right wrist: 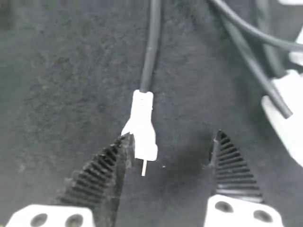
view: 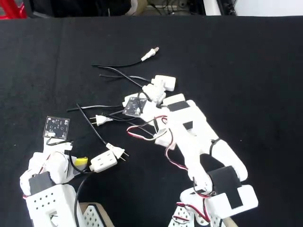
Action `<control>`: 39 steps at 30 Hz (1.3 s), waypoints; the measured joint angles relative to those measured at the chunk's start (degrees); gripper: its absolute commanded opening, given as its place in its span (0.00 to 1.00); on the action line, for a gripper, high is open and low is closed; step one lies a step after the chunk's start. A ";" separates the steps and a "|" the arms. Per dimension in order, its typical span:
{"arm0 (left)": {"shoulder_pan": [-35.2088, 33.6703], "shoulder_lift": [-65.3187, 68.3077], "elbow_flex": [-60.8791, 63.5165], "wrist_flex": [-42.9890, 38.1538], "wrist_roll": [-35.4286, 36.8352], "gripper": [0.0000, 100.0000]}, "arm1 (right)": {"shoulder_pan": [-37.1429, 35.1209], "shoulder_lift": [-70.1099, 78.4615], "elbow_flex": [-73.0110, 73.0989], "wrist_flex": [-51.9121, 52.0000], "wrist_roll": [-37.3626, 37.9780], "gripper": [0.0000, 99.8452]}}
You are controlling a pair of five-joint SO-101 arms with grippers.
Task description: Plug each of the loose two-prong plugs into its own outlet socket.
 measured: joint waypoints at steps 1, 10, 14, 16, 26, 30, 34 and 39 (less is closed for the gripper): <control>0.00 0.00 0.00 0.00 0.00 0.40 | -0.79 0.09 -0.18 0.88 0.00 0.26; 0.00 0.00 0.00 0.00 0.00 0.40 | -3.52 1.49 0.88 3.08 0.00 0.22; 0.00 0.00 0.00 0.00 0.00 0.40 | -3.52 1.41 0.79 3.08 0.00 0.13; 0.00 0.00 0.00 0.00 0.00 0.40 | -3.43 1.41 0.70 2.99 0.00 0.16; 0.00 0.00 0.00 0.00 0.00 0.40 | 1.76 1.49 -3.43 5.36 0.00 0.32; 0.00 0.00 0.00 0.00 0.00 0.40 | 2.37 1.49 -4.22 6.07 0.00 0.28; 0.00 0.00 0.00 0.00 0.00 0.40 | 2.29 1.58 -5.98 6.33 0.00 0.22; 0.00 0.00 0.00 0.00 0.00 0.40 | 2.55 1.58 -6.95 6.51 0.00 0.13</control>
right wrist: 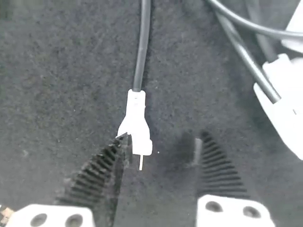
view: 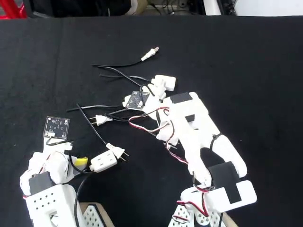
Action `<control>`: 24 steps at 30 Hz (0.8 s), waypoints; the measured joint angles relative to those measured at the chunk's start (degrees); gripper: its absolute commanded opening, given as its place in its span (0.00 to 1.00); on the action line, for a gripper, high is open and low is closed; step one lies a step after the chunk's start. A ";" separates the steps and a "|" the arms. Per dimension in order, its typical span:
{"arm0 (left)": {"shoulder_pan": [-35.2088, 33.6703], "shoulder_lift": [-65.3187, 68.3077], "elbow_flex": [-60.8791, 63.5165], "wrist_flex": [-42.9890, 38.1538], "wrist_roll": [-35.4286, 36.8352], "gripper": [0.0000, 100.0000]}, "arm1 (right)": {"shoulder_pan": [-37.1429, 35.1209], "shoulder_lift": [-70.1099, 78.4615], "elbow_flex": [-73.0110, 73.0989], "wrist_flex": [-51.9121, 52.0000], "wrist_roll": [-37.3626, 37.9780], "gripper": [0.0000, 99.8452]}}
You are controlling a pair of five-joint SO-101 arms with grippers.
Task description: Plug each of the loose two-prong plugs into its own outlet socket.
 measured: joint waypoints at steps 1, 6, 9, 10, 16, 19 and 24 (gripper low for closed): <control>0.00 0.00 0.00 0.00 0.00 0.40 | 0.09 0.00 0.00 0.00 0.00 0.12; 0.00 0.00 0.00 0.00 0.00 0.40 | 0.09 2.29 0.00 0.00 0.00 0.10; 0.00 0.00 0.00 0.00 0.00 0.40 | 0.09 4.75 -0.26 -0.09 0.00 0.13; 0.00 0.00 0.00 0.00 0.00 0.40 | 0.00 5.10 -0.53 0.00 0.00 0.14; 0.00 0.00 0.00 0.00 0.00 0.40 | -0.09 6.59 -1.41 0.79 0.00 0.14; 0.00 0.00 0.00 0.00 0.00 0.40 | -0.79 6.59 -1.14 0.79 -0.62 0.14; 0.00 0.00 0.00 0.00 0.00 0.40 | -2.20 7.56 0.00 0.09 -2.55 0.14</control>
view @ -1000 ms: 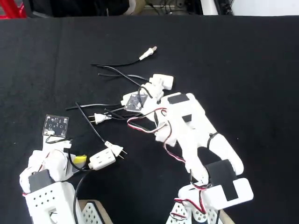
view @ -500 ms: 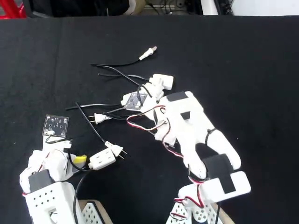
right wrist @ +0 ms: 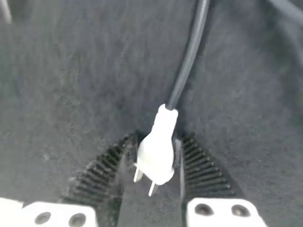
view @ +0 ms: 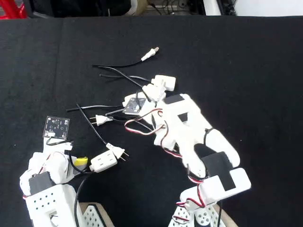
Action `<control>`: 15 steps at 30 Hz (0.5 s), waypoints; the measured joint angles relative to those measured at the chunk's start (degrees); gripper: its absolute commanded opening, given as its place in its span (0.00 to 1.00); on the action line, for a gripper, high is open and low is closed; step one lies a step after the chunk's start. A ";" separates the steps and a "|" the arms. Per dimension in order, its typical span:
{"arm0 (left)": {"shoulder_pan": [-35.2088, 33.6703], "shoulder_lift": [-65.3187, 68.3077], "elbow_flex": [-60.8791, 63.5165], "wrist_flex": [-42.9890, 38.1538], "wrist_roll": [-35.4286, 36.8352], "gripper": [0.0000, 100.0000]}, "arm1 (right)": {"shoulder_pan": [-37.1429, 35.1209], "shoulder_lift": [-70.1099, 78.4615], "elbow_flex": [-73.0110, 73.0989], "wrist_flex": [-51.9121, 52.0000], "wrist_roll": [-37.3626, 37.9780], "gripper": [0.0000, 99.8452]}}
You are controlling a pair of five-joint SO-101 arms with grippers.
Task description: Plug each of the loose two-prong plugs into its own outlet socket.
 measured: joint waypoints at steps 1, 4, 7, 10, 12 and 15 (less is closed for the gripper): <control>0.00 0.00 0.00 0.00 0.00 0.40 | -0.18 0.00 0.00 0.00 -0.09 0.14; 0.00 0.00 0.00 0.00 0.00 0.40 | -0.09 0.00 0.00 0.00 -0.26 0.14; 0.00 0.00 0.00 0.00 0.00 0.40 | -0.18 0.00 0.00 0.00 -0.26 0.09; 0.00 0.00 0.00 0.00 0.00 0.40 | 0.18 0.00 0.00 -0.70 -1.23 0.05; 0.00 0.00 0.00 0.00 0.00 0.40 | 0.26 0.00 0.00 -0.88 -2.11 0.06; 0.00 0.00 0.00 0.00 0.00 0.40 | 0.26 0.00 0.00 -0.88 -2.55 0.06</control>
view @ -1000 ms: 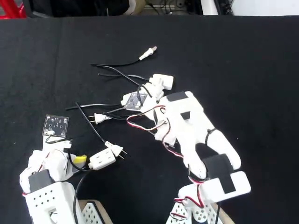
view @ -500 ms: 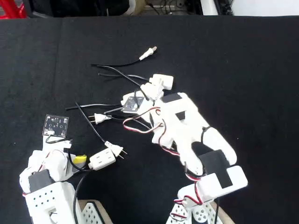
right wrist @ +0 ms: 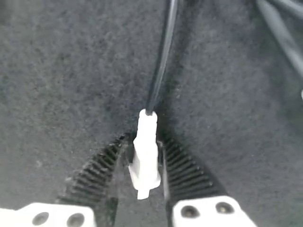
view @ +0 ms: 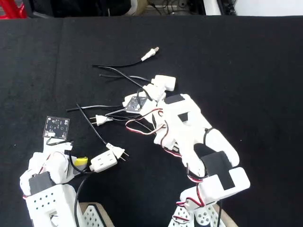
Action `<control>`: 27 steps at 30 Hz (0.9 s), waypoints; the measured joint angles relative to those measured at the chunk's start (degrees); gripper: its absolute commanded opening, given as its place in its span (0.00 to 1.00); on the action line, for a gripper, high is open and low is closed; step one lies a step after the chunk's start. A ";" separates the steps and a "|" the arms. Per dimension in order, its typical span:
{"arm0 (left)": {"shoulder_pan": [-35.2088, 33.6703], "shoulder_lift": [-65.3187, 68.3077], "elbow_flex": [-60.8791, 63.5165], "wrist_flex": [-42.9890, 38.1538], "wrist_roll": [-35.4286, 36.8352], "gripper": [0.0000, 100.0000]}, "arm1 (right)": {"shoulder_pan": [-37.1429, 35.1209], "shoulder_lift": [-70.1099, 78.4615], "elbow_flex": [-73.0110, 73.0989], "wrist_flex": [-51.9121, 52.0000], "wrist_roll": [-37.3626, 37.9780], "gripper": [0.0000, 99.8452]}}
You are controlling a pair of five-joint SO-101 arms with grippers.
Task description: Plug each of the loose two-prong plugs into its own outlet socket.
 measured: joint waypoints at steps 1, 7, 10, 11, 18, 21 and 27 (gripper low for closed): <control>0.00 0.00 0.00 0.00 0.00 0.40 | 0.00 -0.26 0.00 0.00 -0.09 0.06; 0.00 0.00 0.00 0.00 0.00 0.40 | -0.09 -5.27 2.20 0.09 -3.60 0.03; 0.00 0.00 0.00 0.00 0.00 0.40 | -0.09 -8.97 4.84 -0.26 -3.87 0.01; 0.00 0.00 0.00 0.00 0.00 0.40 | -0.09 -10.20 5.80 -0.88 -3.96 0.01; 0.00 0.00 0.00 0.00 0.00 0.40 | -0.44 -19.96 8.35 0.79 -3.96 0.01; 0.00 0.00 0.00 0.00 0.00 0.40 | -2.20 -26.11 8.88 3.52 -3.96 0.01; 0.00 0.00 0.00 0.00 0.00 0.40 | -6.86 -45.27 10.55 5.45 -6.68 0.01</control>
